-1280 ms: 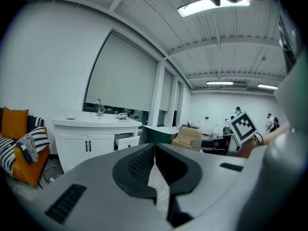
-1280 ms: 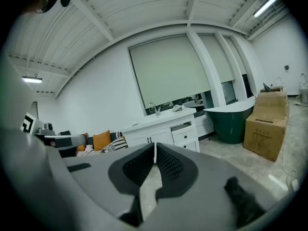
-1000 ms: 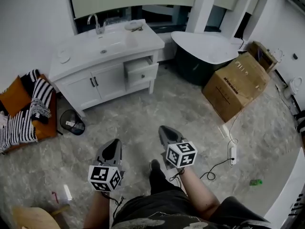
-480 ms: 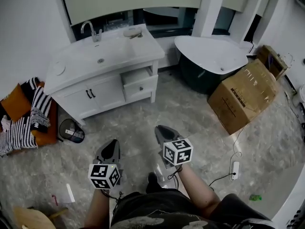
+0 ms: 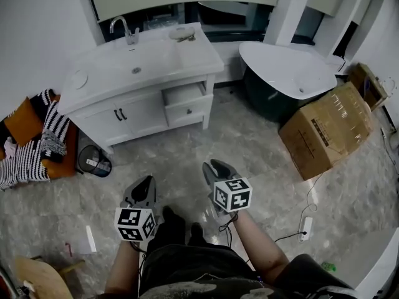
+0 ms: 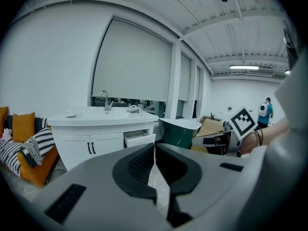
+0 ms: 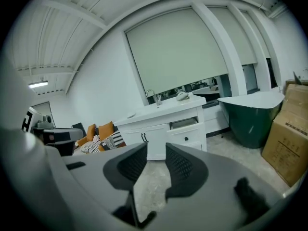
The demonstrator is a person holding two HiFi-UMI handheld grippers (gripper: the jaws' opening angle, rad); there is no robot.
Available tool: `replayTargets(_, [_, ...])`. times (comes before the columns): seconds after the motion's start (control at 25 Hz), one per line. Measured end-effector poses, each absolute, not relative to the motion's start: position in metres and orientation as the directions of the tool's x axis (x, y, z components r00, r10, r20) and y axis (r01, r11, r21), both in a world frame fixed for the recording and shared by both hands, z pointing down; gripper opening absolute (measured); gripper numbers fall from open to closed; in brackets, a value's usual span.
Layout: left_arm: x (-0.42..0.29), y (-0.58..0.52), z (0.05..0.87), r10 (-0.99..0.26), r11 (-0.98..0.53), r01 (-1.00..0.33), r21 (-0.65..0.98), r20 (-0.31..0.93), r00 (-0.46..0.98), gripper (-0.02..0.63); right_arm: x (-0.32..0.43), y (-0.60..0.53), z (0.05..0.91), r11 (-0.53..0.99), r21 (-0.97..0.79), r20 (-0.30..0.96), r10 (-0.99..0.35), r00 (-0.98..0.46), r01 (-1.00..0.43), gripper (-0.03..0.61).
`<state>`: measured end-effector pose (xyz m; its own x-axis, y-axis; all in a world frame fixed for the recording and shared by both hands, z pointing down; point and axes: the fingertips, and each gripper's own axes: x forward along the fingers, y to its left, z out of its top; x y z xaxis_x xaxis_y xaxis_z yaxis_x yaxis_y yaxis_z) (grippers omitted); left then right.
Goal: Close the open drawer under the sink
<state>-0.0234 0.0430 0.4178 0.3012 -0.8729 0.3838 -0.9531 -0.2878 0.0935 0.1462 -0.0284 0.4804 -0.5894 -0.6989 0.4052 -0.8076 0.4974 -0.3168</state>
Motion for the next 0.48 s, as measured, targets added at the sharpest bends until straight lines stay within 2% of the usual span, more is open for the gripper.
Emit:
replayTargets(0.08, [-0.021, 0.034, 0.425, -0.862, -0.299, -0.948, 0.105, 0.396, 0.316, 0.02, 0.146, -0.033, 0.488, 0.483, -0.32, 0.419, -0.699, -0.579, -0.815, 0.143])
replayTargets(0.16, [-0.017, 0.024, 0.432, -0.852, -0.311, -0.944, 0.11, 0.408, 0.328, 0.02, 0.15, -0.04, 0.494, 0.462, -0.3, 0.433, -0.714, -0.551, -0.835, 0.164])
replayTargets(0.48, [-0.023, -0.037, 0.459, -0.841, -0.317, -0.934, 0.164, 0.407, 0.357, 0.02, 0.148, -0.083, 0.509, 0.418, -0.277, 0.443, -0.744, -0.501, -0.865, 0.175])
